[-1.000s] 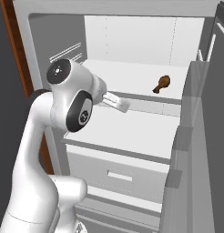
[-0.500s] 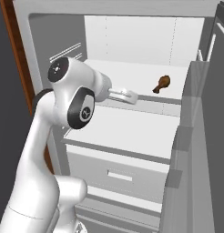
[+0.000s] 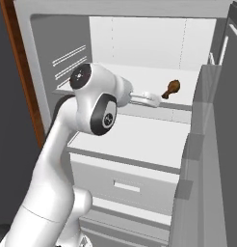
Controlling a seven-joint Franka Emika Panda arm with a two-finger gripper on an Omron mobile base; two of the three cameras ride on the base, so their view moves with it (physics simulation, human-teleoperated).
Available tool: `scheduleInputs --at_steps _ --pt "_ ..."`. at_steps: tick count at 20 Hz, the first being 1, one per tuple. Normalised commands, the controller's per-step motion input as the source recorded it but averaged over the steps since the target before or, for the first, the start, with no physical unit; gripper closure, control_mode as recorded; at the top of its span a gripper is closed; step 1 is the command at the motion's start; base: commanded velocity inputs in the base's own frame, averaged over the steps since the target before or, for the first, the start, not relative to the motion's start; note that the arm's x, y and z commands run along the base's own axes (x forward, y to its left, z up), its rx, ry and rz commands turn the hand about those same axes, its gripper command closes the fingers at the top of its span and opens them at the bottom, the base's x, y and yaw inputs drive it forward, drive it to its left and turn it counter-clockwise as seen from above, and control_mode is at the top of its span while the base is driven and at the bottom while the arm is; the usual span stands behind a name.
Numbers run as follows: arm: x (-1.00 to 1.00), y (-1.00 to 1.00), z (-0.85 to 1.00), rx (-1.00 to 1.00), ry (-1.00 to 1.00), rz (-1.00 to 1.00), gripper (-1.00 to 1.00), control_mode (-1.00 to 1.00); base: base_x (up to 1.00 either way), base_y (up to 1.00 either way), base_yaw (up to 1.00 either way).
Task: Gather the bell pepper and corn from the fridge and place them on a tray on the dining counter. Then gather the chicken drumsticks from the fridge and place them on the other tray.
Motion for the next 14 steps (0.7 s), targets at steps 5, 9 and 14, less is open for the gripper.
scheduleInputs --at_steps 5,9,14 --pt "0.40 -0.33 0.00 0.00 0.00 0.00 -1.00 -1.00 0.00 0.00 0.00" --pt "0.41 -0.34 0.00 0.00 0.00 0.00 -1.00 -1.00 0.00 0.00 0.00" --pt "0.35 -0.32 0.00 0.00 0.00 0.00 -1.00 -1.00 0.00 0.00 0.00"
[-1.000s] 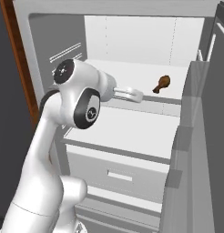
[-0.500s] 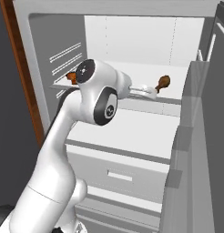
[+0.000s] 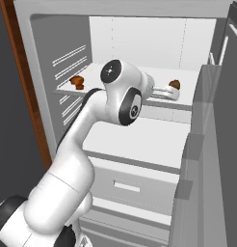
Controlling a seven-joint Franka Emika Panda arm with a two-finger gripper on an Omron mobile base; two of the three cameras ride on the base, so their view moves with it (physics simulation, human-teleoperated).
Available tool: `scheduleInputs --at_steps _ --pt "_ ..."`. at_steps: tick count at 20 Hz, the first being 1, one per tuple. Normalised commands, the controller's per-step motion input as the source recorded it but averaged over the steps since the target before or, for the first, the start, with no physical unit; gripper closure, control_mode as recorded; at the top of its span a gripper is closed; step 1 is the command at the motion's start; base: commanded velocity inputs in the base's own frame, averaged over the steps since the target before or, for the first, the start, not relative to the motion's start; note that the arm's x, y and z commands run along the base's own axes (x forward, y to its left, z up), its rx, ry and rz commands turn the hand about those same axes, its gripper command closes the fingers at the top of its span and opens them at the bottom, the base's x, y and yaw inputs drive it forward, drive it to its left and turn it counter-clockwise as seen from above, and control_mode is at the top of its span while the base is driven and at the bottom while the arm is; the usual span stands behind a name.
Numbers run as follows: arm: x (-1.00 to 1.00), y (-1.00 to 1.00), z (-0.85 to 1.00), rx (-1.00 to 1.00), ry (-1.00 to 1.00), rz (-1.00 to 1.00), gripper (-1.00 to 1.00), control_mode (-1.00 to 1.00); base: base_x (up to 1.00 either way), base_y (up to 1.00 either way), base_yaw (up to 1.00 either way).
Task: Gather the bell pepper and corn from the fridge and place them on a tray on the dining counter. Then gather the chicken drumsticks from the fridge and place them on the other tray.
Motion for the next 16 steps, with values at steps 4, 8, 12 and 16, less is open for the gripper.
scheduleInputs --at_steps 4,8,12,16 --pt "0.39 -0.28 0.00 0.00 0.00 0.00 -1.00 -1.00 0.00 0.00 0.00" --pt "0.46 -0.18 0.00 0.00 0.02 0.00 -1.00 -1.00 0.00 0.00 0.00" --pt "0.46 -0.03 -0.01 0.01 0.00 0.00 -1.00 -1.00 0.00 0.00 0.00" --pt "0.39 -0.07 -0.05 0.01 0.00 0.00 -1.00 -1.00 0.00 0.00 0.00"
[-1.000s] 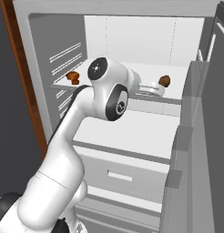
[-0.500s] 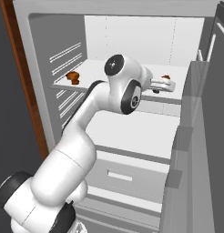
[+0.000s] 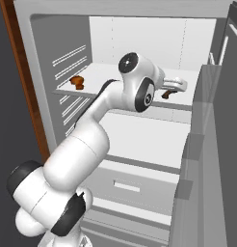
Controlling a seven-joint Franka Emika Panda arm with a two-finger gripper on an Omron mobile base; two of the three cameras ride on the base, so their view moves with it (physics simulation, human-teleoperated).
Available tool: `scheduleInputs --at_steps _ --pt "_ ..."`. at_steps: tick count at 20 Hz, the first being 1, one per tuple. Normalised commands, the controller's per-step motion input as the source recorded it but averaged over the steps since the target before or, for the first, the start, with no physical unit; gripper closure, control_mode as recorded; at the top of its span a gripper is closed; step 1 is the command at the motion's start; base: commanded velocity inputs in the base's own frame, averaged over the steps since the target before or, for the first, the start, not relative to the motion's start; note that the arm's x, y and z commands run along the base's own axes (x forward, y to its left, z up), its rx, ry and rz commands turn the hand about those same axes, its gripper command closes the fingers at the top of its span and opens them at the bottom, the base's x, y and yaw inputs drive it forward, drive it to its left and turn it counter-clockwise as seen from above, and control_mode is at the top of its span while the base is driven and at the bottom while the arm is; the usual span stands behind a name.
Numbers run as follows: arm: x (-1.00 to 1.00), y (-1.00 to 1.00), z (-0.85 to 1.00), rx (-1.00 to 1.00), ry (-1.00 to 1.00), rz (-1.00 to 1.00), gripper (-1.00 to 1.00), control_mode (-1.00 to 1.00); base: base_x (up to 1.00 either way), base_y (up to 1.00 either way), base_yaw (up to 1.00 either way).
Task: Gather the bell pepper and corn from the fridge and place them on a tray on the dining counter. Then gather the chicken drumsticks from the fridge and place them on the other tray.
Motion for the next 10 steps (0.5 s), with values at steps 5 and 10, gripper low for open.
scheduleInputs --at_steps 5,10 --pt "0.23 -0.24 -0.08 0.00 0.00 0.00 -1.00 -1.00 0.00 0.00 0.00" --pt "0.19 -0.13 -0.12 0.00 0.00 0.00 -1.00 -1.00 0.00 0.00 0.00"
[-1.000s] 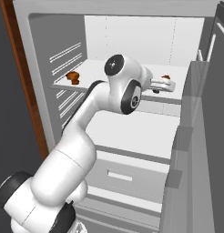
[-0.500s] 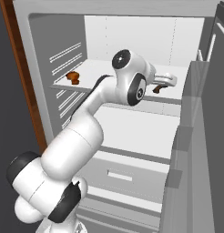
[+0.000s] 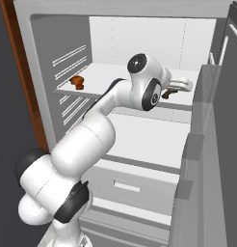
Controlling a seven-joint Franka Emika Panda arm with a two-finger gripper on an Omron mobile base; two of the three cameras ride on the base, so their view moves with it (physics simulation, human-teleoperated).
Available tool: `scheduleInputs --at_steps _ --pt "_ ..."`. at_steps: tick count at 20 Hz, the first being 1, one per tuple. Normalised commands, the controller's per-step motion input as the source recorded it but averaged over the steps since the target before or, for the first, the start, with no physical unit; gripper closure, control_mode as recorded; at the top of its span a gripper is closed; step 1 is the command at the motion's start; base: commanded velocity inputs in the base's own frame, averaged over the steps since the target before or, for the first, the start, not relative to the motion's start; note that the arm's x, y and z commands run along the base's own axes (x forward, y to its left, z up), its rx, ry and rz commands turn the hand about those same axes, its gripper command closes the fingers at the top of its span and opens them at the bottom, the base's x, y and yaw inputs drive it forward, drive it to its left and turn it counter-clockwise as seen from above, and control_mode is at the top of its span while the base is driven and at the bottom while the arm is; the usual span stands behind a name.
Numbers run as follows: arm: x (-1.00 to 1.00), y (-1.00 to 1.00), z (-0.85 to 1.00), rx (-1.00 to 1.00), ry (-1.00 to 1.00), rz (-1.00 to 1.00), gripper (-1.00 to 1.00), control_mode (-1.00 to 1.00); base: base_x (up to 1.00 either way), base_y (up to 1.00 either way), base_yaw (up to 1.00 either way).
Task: Gather the bell pepper and corn from the fridge and place them on a tray on the dining counter. Then gather the chicken drumsticks from the fridge and place them on the other tray.
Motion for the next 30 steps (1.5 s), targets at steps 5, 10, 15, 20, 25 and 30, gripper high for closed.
scheduleInputs --at_steps 5,10,15,20,25,30 --pt "0.27 -0.01 -0.15 0.00 0.00 0.00 -1.00 -1.00 0.00 0.00 0.00" --pt "0.29 0.00 -0.15 0.00 0.00 0.00 -1.00 -1.00 0.00 0.00 0.00" --pt "0.03 -0.09 -0.24 0.00 0.01 0.00 -1.00 -1.00 0.00 0.00 0.00" --pt "0.00 -0.05 -0.32 0.00 0.05 -0.01 1.00 -1.00 0.00 0.00 0.00" --pt "0.01 0.00 -0.13 0.00 0.02 0.00 1.00 -1.00 0.00 0.00 0.00" --pt "0.00 0.00 -0.11 0.00 0.00 0.00 1.00 -1.00 0.00 0.00 0.00"
